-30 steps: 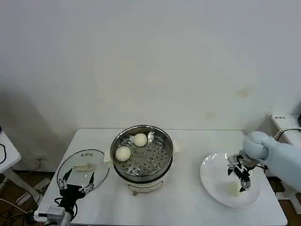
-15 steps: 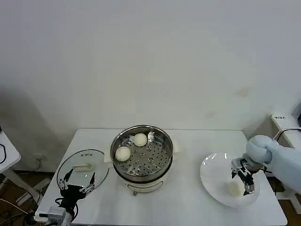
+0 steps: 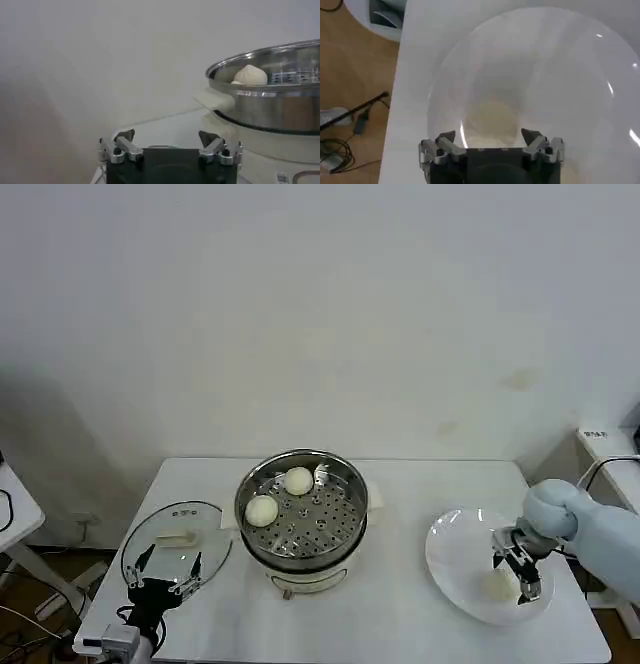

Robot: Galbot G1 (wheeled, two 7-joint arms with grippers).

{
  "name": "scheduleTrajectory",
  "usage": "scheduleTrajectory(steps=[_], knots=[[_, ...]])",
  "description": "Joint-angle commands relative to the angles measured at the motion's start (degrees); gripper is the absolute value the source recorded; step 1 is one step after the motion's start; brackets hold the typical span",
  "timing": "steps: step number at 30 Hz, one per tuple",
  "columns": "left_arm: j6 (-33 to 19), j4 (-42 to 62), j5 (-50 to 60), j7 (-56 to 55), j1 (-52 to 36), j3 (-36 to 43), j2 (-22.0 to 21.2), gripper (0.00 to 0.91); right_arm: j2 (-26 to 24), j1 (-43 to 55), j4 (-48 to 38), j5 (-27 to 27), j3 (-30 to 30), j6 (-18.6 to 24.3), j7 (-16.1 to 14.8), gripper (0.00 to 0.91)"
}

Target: Take steamed baozi put them in steamer then cover it.

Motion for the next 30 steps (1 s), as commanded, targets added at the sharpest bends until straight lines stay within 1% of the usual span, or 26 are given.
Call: scheduleTrajectory(steps=[1, 19, 22, 23, 25, 30], knots=[[0.0, 0.1, 0.1, 0.0, 0.0, 0.1, 0.0, 0.907, 0.2, -1.4, -0.3, -0.4, 1.0, 0.1, 0.5, 0.907], [-0.1, 0.8, 0.4, -0.1, -0.3, 0.3, 0.0, 0.907, 1.8, -1.4, -1.9, -0.3, 0.7, 0.3, 2.7, 0.907], [0.0, 0.8, 0.3, 0.0, -0.3, 0.1, 0.1, 0.907, 1.7, -1.2, -2.1, -0.4, 0.7, 0.5, 2.5, 0.746], [0.0, 0.8, 0.3, 0.0, -0.4, 0.2, 0.1, 0.907, 1.7, -1.2, -2.1, -0.5, 0.7, 0.6, 2.4, 0.635], [-0.1, 0.9, 0.3, 0.0, -0.5, 0.2, 0.0, 0.907, 1.6, -1.2, -2.0, -0.4, 0.7, 0.6, 2.5, 0.615], [0.0, 1.2, 0.3, 0.0, -0.7, 0.3, 0.0, 0.907, 1.4, -1.2, -1.9, -0.3, 0.8, 0.6, 2.5, 0.615]])
